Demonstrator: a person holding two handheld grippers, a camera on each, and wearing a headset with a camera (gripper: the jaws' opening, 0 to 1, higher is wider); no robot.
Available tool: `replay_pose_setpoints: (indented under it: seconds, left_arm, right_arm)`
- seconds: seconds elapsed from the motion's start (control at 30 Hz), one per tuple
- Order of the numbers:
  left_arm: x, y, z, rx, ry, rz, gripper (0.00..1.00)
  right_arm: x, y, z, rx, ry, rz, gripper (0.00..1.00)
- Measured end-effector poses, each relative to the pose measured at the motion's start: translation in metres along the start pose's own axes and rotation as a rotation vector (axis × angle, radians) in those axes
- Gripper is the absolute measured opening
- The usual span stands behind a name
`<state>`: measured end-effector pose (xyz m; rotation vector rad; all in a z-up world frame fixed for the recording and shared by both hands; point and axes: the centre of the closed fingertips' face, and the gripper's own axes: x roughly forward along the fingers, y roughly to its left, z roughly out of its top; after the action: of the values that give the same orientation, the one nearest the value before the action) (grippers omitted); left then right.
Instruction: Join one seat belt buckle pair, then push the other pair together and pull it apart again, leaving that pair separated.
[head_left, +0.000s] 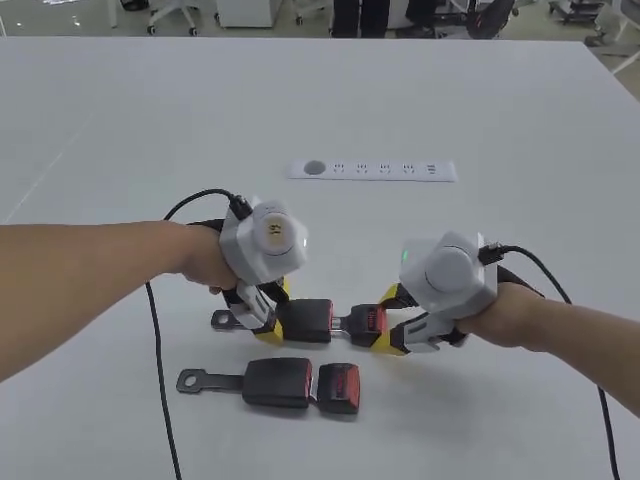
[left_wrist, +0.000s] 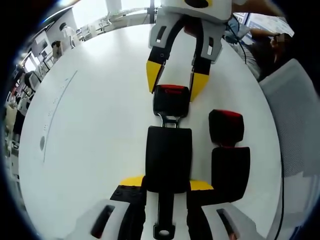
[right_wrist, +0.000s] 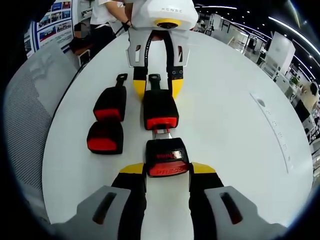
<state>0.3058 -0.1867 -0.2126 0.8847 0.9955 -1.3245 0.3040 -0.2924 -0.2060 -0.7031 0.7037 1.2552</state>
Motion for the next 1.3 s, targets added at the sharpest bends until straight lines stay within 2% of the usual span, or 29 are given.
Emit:
replay_pose_setpoints:
  seconds: [0.2,0.47,0.67,0.83,1.0,1.3]
  left_arm:
    - [0.0,-0.001,0.001,0.013,-0.001,0.001,0.31]
    - [0.0,-0.001,0.001,0.012,-0.021,0.0,0.31]
    - [0.0,-0.003,0.002,0.037,-0.003,-0.005,0.31]
    - [0.001,-0.002,0.001,0.041,-0.01,-0.005,0.31]
    - [0.001,-0.001,0.001,0.028,-0.023,-0.002,0.31]
    - [0.0,-0.001,0.001,0.024,-0.021,0.003,0.31]
  right_arm:
    - [0.001,0.0,0.0,-0.018,-0.002,-0.001,0.3]
    - [0.002,0.001,0.0,0.009,-0.027,-0.005,0.3]
    - [0.003,0.003,0.003,-0.004,-0.026,-0.012,0.29]
    - [0.004,0.002,0.003,-0.006,-0.026,-0.017,0.29]
    - [0.005,0.002,0.003,0.013,-0.025,-0.023,0.29]
    - [0.008,0.002,0.009,0.049,-0.03,-0.039,0.29]
